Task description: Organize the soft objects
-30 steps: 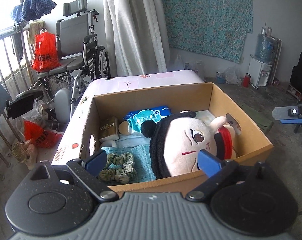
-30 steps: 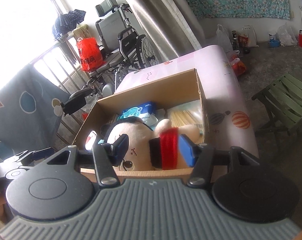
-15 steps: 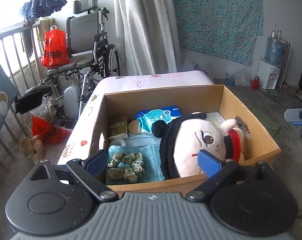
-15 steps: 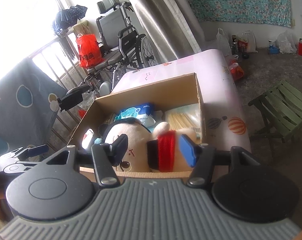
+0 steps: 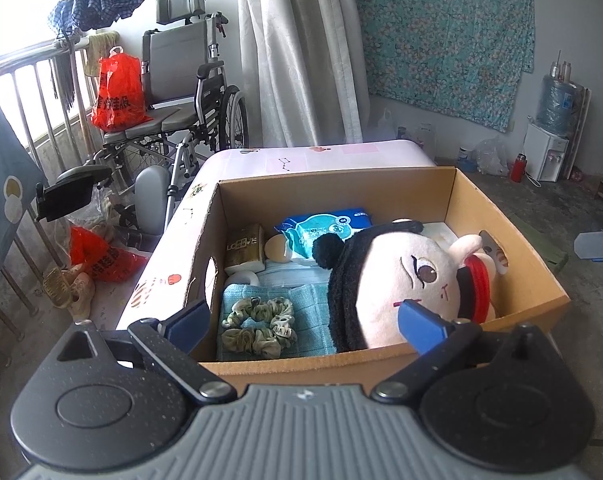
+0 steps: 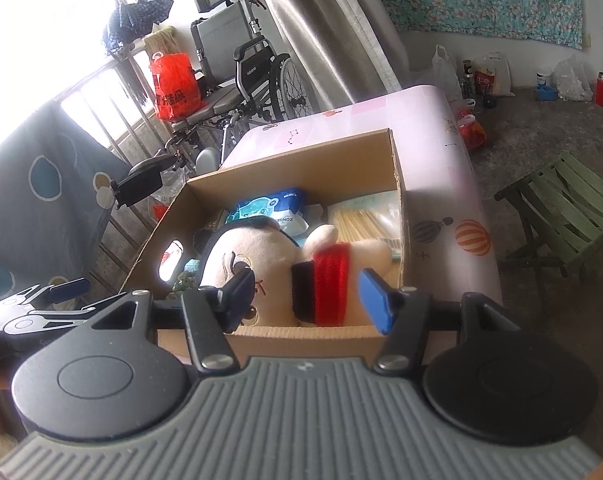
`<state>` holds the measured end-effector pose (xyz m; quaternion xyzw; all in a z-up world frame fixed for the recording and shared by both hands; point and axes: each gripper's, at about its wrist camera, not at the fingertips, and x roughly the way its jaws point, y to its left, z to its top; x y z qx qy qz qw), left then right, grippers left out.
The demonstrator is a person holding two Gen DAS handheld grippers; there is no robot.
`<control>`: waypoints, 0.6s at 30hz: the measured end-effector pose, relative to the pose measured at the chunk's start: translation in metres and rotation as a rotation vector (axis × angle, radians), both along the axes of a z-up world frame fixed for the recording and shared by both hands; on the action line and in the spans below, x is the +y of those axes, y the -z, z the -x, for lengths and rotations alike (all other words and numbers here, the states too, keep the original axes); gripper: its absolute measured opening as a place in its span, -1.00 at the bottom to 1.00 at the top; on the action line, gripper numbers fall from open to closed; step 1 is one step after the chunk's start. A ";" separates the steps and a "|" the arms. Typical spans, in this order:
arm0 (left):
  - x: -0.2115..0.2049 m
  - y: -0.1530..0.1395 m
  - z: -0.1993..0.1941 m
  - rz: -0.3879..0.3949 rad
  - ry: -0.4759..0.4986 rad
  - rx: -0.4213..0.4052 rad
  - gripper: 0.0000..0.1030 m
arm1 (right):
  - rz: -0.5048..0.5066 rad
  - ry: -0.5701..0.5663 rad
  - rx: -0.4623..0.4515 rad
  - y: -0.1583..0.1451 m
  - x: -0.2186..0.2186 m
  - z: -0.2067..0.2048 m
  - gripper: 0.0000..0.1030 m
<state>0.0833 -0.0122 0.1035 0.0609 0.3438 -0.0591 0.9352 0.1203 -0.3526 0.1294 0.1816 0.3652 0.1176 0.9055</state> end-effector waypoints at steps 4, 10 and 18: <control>-0.003 0.001 0.000 -0.006 0.012 0.001 0.99 | 0.005 0.004 0.007 0.000 0.000 0.000 0.13; -0.006 0.004 0.001 -0.007 0.020 0.012 0.99 | 0.012 -0.001 0.012 0.000 0.001 -0.001 0.14; -0.008 0.004 0.001 -0.015 0.019 0.014 0.99 | 0.016 -0.013 0.017 0.000 0.001 -0.003 0.16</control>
